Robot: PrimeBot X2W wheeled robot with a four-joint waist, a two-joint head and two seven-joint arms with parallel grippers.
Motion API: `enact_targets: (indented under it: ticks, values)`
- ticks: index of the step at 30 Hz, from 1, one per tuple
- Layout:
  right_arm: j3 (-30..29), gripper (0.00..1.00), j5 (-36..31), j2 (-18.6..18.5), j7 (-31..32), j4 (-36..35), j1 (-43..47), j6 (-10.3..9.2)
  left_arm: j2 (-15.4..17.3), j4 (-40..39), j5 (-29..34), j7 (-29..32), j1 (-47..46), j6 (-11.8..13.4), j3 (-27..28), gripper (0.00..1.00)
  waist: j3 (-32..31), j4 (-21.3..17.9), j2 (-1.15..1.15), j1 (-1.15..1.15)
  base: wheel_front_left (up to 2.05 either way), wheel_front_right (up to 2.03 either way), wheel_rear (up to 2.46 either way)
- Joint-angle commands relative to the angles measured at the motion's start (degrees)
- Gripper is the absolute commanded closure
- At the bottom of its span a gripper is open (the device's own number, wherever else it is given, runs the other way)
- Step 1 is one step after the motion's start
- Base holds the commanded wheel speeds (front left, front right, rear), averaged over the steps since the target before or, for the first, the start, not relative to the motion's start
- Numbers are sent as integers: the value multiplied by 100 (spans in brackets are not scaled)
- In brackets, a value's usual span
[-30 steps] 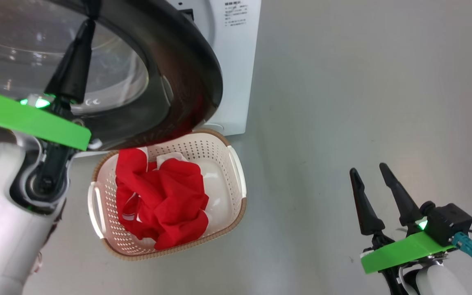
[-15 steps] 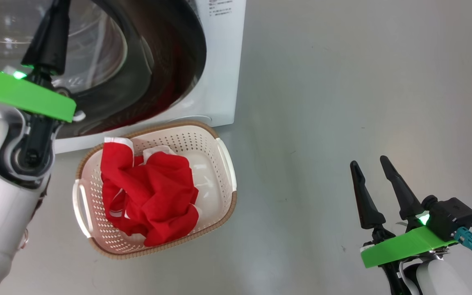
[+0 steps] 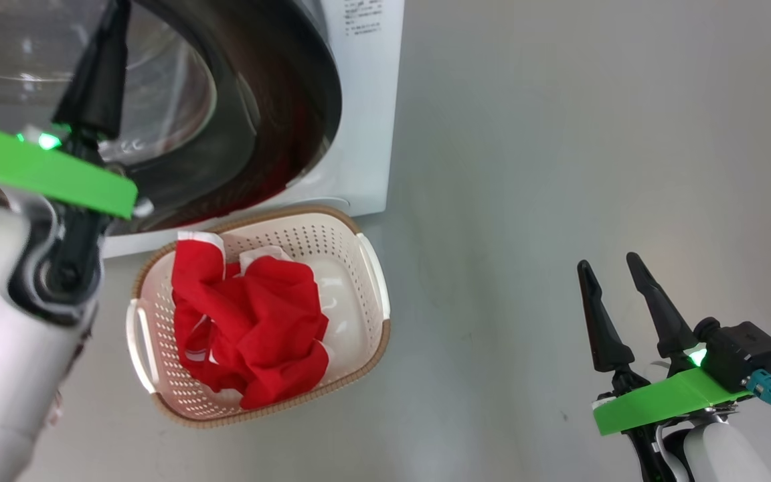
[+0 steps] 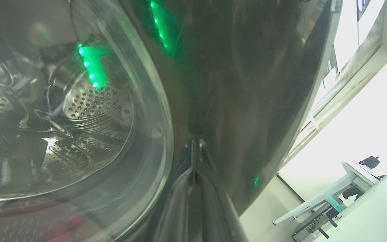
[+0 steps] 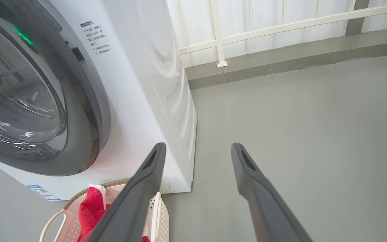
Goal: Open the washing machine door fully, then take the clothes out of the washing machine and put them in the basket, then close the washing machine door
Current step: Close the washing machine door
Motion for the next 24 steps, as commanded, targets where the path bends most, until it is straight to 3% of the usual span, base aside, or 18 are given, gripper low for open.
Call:
enact_targets:
  ticks: [1, 4, 13, 19, 24]
  values:
    - [106, 0, -29, -41, -37, -111, -26, 37, 206, -139, -61, -44, 58, -33, 228, 93, -84, 60, 0, 0, 0, 0, 0]
    - [74, 0, -84, -41, -37, -80, 33, 37, 136, -233, 1, -44, 393, -33, 339, 72, -220, 128, 0, 0, 0, 0, 0]
    - [-13, 0, -253, -41, -37, -36, 297, 37, -82, -442, 238, -44, 1461, -33, 630, 47, -627, 349, 0, 0, 0, 0, 0]
    - [-43, 0, -330, -41, -37, -5, 525, 37, -185, -525, 556, -44, 2231, -33, 907, 2, -904, 432, 0, 0, 0, 0, 0]
    - [-107, 0, -394, -41, -37, 1, 710, 37, -289, -576, 831, -44, 2866, -33, 1258, 0, -1094, 515, 0, 0, 0, 0, 0]
